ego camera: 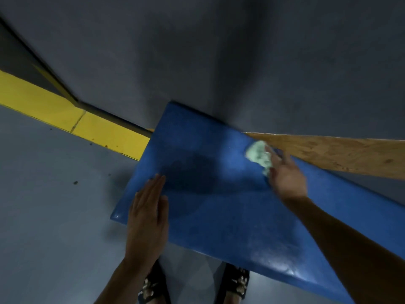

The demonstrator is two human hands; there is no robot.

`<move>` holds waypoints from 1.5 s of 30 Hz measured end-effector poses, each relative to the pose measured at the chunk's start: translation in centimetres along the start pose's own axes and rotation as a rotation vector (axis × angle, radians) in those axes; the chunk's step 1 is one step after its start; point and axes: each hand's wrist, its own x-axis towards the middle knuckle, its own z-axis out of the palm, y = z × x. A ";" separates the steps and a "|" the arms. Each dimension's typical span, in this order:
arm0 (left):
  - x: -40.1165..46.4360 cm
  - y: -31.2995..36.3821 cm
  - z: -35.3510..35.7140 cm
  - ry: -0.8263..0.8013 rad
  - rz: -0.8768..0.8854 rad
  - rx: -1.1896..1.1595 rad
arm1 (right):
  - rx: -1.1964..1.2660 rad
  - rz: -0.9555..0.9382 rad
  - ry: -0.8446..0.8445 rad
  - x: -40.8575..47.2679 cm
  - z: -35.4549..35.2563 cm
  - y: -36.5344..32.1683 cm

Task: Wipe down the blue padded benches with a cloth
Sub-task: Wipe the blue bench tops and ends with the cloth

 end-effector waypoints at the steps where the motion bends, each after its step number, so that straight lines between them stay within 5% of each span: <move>1: 0.2 -0.2 0.0 0.001 0.015 0.009 | -0.008 0.094 0.024 -1.3 -0.2 2.8; 6: 0.8 -1.1 -0.2 0.007 0.038 0.011 | 0.115 0.675 0.011 -1.4 -0.6 4.2; 9: 0.8 -1.0 -0.4 0.005 0.048 0.019 | 0.244 0.777 0.081 0.9 0.9 -2.5; 12: 1.0 -1.0 -0.6 0.008 0.050 0.021 | 0.330 0.616 0.132 2.1 1.7 -10.2; 16: 1.1 -0.7 -0.7 0.029 0.044 0.071 | 0.354 0.097 0.156 0.3 2.7 -19.2; 21: 1.3 -0.5 -1.0 -0.001 0.010 0.103 | 0.229 -0.487 0.019 -5.1 2.5 -18.3; 23: 1.4 0.1 -1.6 -0.008 -0.065 0.063 | 0.255 -0.461 -0.021 -3.5 1.3 -15.2; 27: 1.4 0.5 -2.9 0.032 -0.079 0.009 | 0.207 -0.108 0.181 2.6 0.8 -9.7; 30: 1.4 -0.1 -3.7 0.046 -0.138 -0.010 | 0.324 0.142 0.190 2.6 1.7 -14.3; 34: 0.9 -1.0 -5.1 0.066 -0.153 -0.009 | 0.213 -0.328 0.118 -4.0 4.1 -24.6; 38: 0.8 -2.7 -6.9 0.088 -0.190 -0.022 | 0.095 -0.709 0.042 -1.0 3.3 -25.1; 41: 0.5 -4.1 -8.1 0.092 -0.232 -0.022 | -0.063 -0.669 0.096 5.8 2.2 -24.8; 45: -0.2 -5.0 -9.3 0.115 -0.234 -0.059 | -0.138 -0.304 0.130 12.2 0.2 -27.0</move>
